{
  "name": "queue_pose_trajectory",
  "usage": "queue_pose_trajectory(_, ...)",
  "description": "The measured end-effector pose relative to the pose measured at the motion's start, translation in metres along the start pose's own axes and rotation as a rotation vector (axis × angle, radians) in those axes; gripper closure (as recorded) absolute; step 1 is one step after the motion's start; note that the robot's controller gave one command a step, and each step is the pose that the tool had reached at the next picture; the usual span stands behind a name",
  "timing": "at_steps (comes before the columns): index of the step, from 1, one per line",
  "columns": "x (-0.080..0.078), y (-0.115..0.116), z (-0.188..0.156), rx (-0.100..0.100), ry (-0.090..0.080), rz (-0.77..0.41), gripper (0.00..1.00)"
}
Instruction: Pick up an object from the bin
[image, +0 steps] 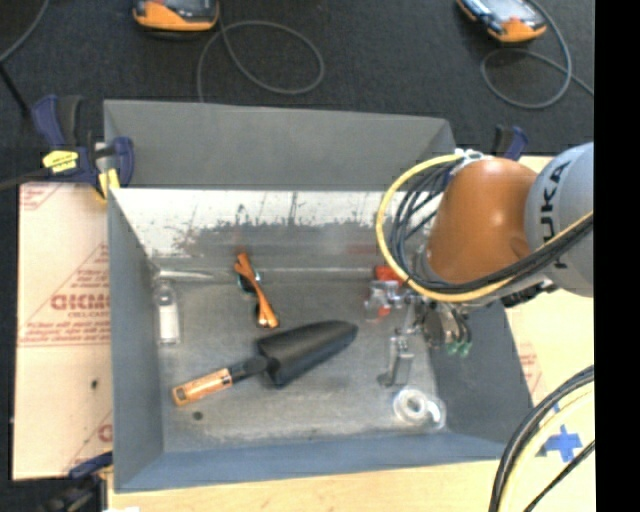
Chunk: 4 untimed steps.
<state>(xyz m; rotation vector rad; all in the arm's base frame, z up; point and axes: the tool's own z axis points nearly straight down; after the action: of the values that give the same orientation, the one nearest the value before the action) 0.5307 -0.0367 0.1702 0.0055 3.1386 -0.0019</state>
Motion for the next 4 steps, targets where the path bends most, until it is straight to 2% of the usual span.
queue_pose_trajectory(1,-0.049,0.045,0.038,0.001,-0.009,-0.032,0.00)
queue_pose_trajectory(2,-0.032,0.051,0.099,0.000,-0.004,-0.147,1.00)
queue_pose_trajectory(3,-0.032,0.051,0.099,0.000,-0.004,-0.147,1.00)
queue_pose_trajectory(4,-0.027,0.045,-0.018,0.002,-0.006,-0.133,1.00)
